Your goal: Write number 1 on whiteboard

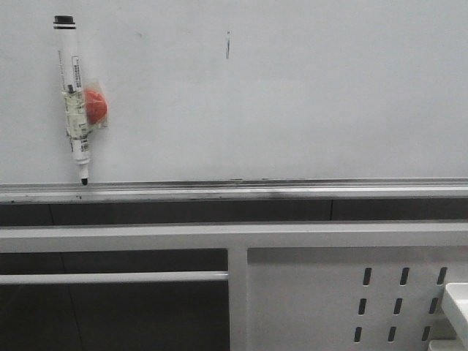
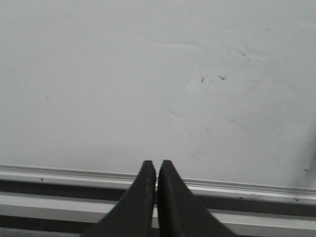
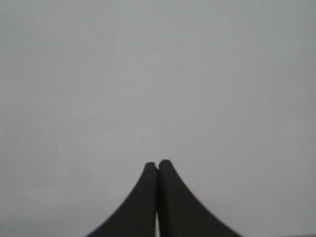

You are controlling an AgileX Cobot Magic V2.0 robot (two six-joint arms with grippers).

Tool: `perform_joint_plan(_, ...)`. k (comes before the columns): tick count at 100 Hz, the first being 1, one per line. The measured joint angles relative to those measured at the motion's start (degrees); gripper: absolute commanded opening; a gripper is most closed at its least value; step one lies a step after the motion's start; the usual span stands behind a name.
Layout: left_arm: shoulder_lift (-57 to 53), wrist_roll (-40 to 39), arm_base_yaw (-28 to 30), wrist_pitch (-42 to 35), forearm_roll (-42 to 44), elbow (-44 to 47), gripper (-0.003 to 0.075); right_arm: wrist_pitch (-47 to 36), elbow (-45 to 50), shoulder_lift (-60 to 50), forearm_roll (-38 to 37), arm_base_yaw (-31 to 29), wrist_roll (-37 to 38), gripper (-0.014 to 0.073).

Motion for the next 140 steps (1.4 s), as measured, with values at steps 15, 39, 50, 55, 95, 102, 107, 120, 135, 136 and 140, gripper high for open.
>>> perform_joint_plan(15,4.96,0.07,0.00,-0.54,-3.08,-8.12,-0.0020,15.56,-9.67,3.47,4.69,0.71,1.62,-0.0059)
perform_joint_plan(39,9.78,0.13,0.00,-19.93,-3.79,-11.04,-0.0019,8.31,-13.62,7.65,6.12,0.91,2.13,-0.0059)
perform_joint_plan(50,11.89,0.13,0.00,-17.31,-2.42,-11.23,-0.0019,11.95,-14.44,8.30,6.21,0.91,2.13,-0.0059)
perform_joint_plan(55,13.59,0.13,0.00,-14.33,-2.18,-11.45,-0.0019,17.42,-15.70,9.26,6.21,0.95,2.13,-0.0059)
perform_joint_plan(95,29.22,-0.86,-8.68,-16.28,-1.92,-11.45,0.0502,25.00,-17.93,17.90,8.71,0.95,2.13,-0.0059)
perform_joint_plan(102,31.53,-1.42,-11.50,-19.01,-1.92,-11.45,0.0501,25.11,-17.93,19.96,8.83,0.95,2.13,-0.0059)
perform_joint_plan(107,33.36,-1.86,-13.31,-20.73,-1.92,-11.45,0.0482,24.84,-17.93,21.32,10.18,0.95,2.13,-0.0059)
perform_joint_plan(120,39.36,-3.70,-18.49,-24.82,-1.92,-11.45,0.0470,24.48,-17.93,23.61,14.76,0.95,2.13,-0.0059)
perform_joint_plan(135,46.95,-3.95,-25.22,-34.93,-1.92,-9.98,0.0470,24.48,-17.93,24.19,15.98,0.95,-3.90,-0.0059)
perform_joint_plan(136,47.75,-3.95,-25.83,-36.19,-1.92,-9.84,0.0470,24.48,-17.93,24.19,15.98,0.95,-4.41,-0.0059)
perform_joint_plan(140,49.78,-3.95,-27.29,-39.11,-1.92,-8.91,0.0470,24.48,-18.01,24.19,16.01,0.95,-5.66,-0.0059)
